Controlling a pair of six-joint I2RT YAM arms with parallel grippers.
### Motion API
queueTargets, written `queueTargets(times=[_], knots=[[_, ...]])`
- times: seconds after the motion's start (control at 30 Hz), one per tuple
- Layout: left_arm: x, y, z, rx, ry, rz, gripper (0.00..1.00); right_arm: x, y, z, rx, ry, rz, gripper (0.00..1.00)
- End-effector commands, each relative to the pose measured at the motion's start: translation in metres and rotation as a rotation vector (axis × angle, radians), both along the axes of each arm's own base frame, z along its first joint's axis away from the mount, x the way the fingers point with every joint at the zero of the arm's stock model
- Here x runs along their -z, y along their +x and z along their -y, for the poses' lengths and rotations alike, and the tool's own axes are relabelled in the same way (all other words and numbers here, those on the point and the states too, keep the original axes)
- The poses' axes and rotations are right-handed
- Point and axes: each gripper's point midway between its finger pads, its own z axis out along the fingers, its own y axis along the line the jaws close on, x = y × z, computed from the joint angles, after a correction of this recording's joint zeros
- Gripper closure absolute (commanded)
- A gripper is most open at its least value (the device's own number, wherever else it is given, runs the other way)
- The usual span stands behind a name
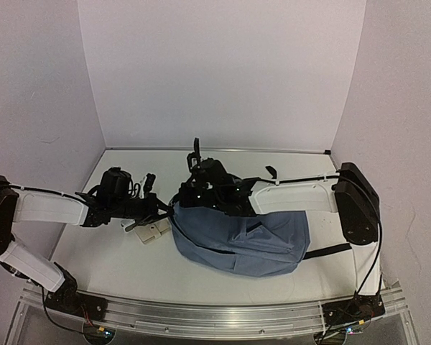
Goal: Pack the student bag
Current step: Zip the student bag at the center of the board.
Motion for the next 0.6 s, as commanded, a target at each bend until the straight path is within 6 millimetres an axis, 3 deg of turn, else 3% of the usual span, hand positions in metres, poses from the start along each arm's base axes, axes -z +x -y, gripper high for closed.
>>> queueTargets(times=[0.0, 0.2, 0.4, 0.57], knots=[[0.017, -0.009, -0.015, -0.024, 0.097, -0.068, 0.98, -0.102, 0.067, 0.073, 0.393, 0.039, 0.251, 1.0], [0.024, -0.009, -0.019, -0.028, 0.139, -0.085, 1.0, -0.113, 0.075, 0.081, 0.461, 0.005, 0.282, 1.0], [0.029, -0.014, -0.028, -0.042, 0.182, -0.103, 1.0, -0.103, 0.08, 0.086, 0.489, -0.043, 0.278, 1.0], [0.039, -0.015, -0.04, -0.097, 0.242, -0.134, 1.0, -0.097, 0.091, 0.104, 0.555, -0.07, 0.274, 1.0]])
